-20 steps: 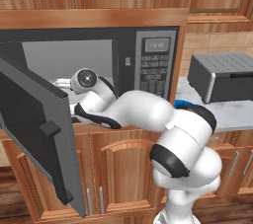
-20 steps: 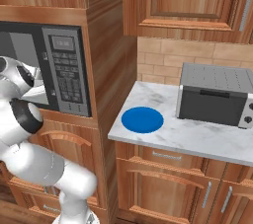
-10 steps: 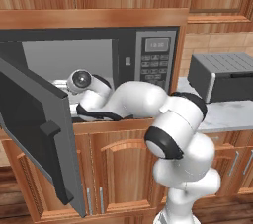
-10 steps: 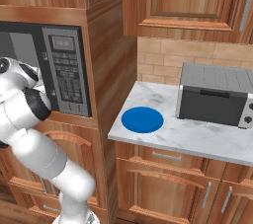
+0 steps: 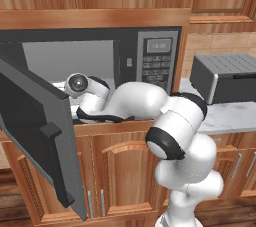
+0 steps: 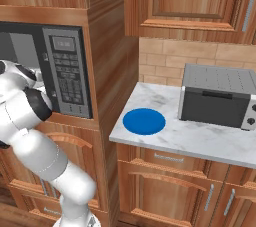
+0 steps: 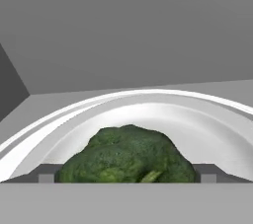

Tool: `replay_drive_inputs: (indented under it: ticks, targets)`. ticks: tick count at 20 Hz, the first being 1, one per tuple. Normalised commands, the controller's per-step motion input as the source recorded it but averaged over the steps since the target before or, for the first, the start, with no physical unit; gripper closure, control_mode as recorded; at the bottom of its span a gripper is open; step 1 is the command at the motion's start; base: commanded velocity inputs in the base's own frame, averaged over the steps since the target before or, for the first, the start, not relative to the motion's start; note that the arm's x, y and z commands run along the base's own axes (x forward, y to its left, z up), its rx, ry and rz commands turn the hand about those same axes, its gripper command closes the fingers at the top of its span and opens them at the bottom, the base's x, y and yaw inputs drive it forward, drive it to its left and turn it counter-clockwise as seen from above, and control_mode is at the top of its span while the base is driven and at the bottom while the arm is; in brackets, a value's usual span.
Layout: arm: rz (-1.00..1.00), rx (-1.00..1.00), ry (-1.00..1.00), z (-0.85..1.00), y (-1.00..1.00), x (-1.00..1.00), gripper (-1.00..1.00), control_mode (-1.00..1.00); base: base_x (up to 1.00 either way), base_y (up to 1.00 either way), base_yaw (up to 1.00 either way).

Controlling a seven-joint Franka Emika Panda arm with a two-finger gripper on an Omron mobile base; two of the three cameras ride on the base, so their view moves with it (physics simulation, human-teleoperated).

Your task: Pick the broccoli from the counter and place it in the microwave. Then turn on the microwave.

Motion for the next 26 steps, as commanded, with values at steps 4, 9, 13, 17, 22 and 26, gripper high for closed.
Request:
replay_drive_inputs:
  ticks: [4, 9, 13, 17, 22, 26]
  targets:
    - [0.00, 0.00, -0.07, 0.23, 0.00, -0.27, -1.00, -1.00, 0.00, 0.00, 0.00]
    - [0.00, 0.00, -0.18, 0.70, 0.00, -0.36, -1.00, -1.00, 0.00, 0.00, 0.00]
    - [0.00, 0.00, -0.16, 0.80, 0.00, -0.11, -1.00, -1.00, 0.00, 0.00, 0.00]
    - [0.00, 0.02, -0.02, 0.57, -0.08, -0.41, -1.00, -1.00, 0.00, 0.00, 0.00]
    - [0.00, 0.10, 0.12, 0.52, -0.07, -0.71, -1.00, -1.00, 0.00, 0.00, 0.00]
    - [0.00, 0.12, 0.21, 0.71, -0.15, -0.80, -1.00, -1.00, 0.00, 0.00, 0.00]
